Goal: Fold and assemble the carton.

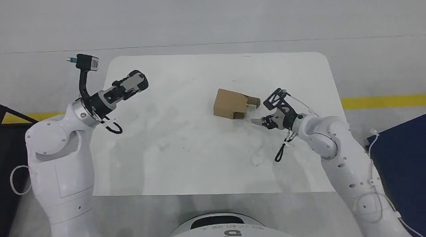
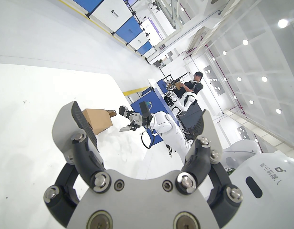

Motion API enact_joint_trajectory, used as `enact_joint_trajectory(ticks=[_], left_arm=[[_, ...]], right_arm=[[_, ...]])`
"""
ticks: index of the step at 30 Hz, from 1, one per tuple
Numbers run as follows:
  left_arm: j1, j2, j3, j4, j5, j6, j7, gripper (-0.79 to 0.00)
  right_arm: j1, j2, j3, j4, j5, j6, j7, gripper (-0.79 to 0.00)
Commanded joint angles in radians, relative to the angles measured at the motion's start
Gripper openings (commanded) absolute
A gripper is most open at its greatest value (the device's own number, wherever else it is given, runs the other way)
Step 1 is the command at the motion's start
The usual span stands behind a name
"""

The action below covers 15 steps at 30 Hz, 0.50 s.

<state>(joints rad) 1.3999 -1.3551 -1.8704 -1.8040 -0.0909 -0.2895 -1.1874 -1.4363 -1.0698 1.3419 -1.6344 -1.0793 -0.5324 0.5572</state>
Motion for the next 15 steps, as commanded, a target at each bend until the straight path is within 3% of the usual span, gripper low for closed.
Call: enact_joint_trajectory(ticks=[1, 10, 15], left_arm=[[0.0, 0.0, 0.0, 0.0, 0.0, 0.0, 0.0, 0.0], [0.0, 0.0, 0.0, 0.0, 0.0, 0.0, 0.0, 0.0], [0.0, 0.0, 0.0, 0.0, 0.0, 0.0, 0.0, 0.0]], right_arm=[[0.018, -0.001, -0.011, 0.021, -0.008, 0.001, -0.002, 0.0], [0.106, -0.013, -0.094, 0.122, -0.067, -0.011, -0.034, -0.046], [0.15, -0.022, -0.134, 0.19, -0.064, -0.005, -0.065, -0.203]])
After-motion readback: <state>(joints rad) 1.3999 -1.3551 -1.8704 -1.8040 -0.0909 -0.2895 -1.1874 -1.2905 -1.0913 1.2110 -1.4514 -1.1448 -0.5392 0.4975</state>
